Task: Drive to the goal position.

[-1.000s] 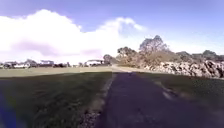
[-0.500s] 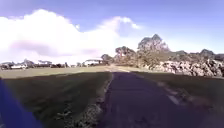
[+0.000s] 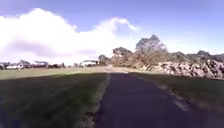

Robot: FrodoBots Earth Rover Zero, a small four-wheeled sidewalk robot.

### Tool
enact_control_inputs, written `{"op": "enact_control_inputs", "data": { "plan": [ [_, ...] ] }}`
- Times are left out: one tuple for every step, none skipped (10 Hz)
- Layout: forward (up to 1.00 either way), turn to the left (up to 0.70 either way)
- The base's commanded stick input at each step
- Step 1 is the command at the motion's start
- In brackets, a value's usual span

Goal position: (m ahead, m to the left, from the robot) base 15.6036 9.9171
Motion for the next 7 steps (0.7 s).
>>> {"op": "enact_control_inputs", "data": {
  "plan": [
    [0.7, -0.14],
    [0.7, -0.14],
    [0.7, -0.14],
    [0.7, -0.14],
    [0.7, -0.14],
    [0.7, -0.14],
    [0.7, -0.14]
  ]
}}
